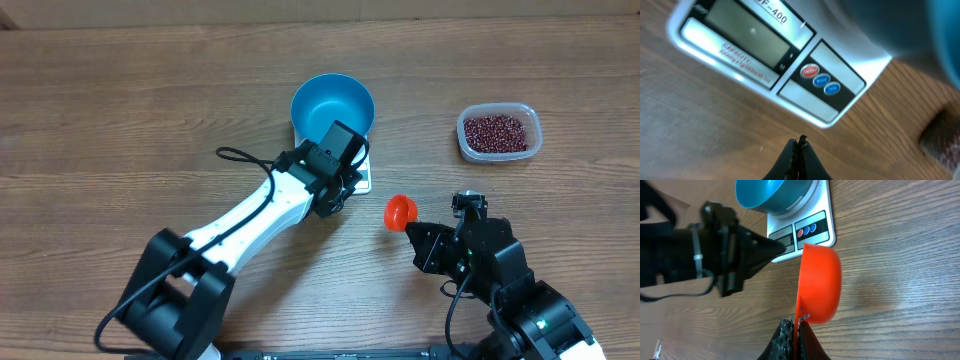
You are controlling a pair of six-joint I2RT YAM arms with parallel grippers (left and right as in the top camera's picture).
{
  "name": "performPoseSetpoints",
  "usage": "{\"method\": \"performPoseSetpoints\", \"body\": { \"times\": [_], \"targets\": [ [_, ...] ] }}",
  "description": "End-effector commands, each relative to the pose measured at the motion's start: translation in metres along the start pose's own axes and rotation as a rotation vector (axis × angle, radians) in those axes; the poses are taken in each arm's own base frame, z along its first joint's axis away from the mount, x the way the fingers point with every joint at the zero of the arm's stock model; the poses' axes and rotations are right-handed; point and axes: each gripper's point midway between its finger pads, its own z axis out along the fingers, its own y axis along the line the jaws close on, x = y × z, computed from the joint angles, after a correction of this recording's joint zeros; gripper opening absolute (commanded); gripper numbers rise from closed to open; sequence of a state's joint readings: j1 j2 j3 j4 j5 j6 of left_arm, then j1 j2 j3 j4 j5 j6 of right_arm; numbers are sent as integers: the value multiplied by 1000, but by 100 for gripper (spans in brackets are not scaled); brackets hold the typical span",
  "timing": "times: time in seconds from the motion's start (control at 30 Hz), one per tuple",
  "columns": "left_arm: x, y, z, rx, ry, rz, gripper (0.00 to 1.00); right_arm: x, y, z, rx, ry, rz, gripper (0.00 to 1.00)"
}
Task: Scoop item into bowl and weigh 150g on scale
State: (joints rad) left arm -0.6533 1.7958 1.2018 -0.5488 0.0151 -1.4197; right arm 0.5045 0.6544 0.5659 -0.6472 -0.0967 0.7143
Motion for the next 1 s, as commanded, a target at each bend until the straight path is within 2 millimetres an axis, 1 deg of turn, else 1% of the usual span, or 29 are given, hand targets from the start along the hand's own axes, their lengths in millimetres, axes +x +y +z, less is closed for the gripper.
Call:
{"method": "performPoseSetpoints", "body": {
  "times": [0.0, 0.1, 0.2, 0.43, 0.67, 0.8, 0.97],
  "targets": [
    [-4, -1, 16, -3, -22, -31, 5, -9, 6, -6, -14, -34, -11, 4],
    [-5, -9, 27, 28, -30, -30, 7, -10, 6, -5, -10, -38, -12, 4],
    [-9, -14, 33, 49, -49, -31, 8, -10, 6, -5, -10, -38, -12, 4],
    [-25, -13, 32, 43, -139, -35, 4, -10, 6, -5, -10, -38, -12, 4],
    [-26, -13, 32, 44, -145, -49, 4, -10, 6, -5, -10, -38, -12, 4],
    [-30, -13, 32, 43, -168, -50, 5, -10, 6, -5, -10, -38, -12, 4],
    [-31, -13, 32, 43, -175, -58, 7, -10, 6, -5, -10, -38, -12, 4]
  ]
}}
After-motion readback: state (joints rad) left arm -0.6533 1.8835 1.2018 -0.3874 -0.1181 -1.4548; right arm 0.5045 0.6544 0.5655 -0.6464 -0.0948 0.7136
